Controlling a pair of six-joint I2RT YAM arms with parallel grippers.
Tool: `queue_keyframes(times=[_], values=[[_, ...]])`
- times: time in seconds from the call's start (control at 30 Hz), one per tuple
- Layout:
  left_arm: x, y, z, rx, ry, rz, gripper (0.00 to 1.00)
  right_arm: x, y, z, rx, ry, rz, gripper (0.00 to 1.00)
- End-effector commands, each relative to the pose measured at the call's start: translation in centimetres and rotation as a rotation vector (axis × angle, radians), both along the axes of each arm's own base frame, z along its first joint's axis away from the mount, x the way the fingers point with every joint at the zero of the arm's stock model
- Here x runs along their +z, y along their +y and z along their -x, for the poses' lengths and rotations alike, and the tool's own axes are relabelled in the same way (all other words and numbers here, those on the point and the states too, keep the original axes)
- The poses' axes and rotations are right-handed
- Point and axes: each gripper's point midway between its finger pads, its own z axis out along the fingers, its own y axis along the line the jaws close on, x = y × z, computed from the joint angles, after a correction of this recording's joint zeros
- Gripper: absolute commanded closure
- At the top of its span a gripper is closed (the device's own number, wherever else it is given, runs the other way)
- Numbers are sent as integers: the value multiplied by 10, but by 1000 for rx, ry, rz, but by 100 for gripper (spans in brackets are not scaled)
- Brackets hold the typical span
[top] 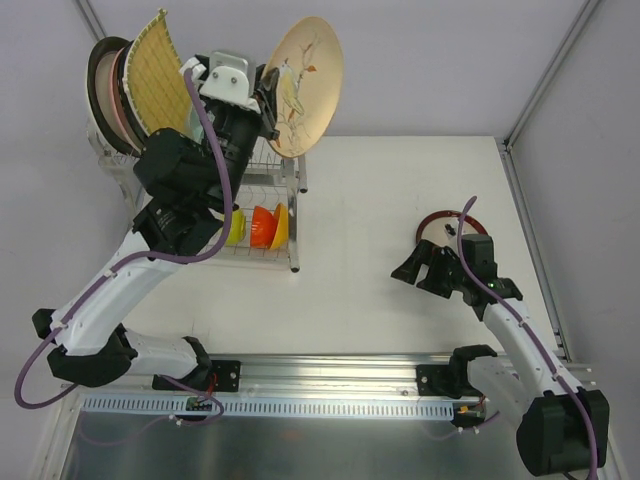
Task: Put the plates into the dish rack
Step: Pass the plate from the right arm to the left, then insert the plate into the dish rack
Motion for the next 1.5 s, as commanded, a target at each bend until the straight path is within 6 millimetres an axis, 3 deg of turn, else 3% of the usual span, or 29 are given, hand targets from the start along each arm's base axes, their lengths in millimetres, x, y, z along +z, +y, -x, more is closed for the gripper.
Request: queue_keyframes(times=[0.0,0.33,0.77,1.17,1.47], values=[[86,71,25,88,-214,247,100,0,1,-3,24,-23,-4,0],[89,118,2,371,-254,182,100,-3,2,-3,28,-6,-6,0],[54,135,-44,614,-179,-45,100,-7,3,-3,35,9,-5,0],[5,137,-83,559,-62,-144,100,-7,3,-4,34,20,-8,0],[-15,137,-97,499,-39,-184,100,-8,6,-4,44,23,-18,0]])
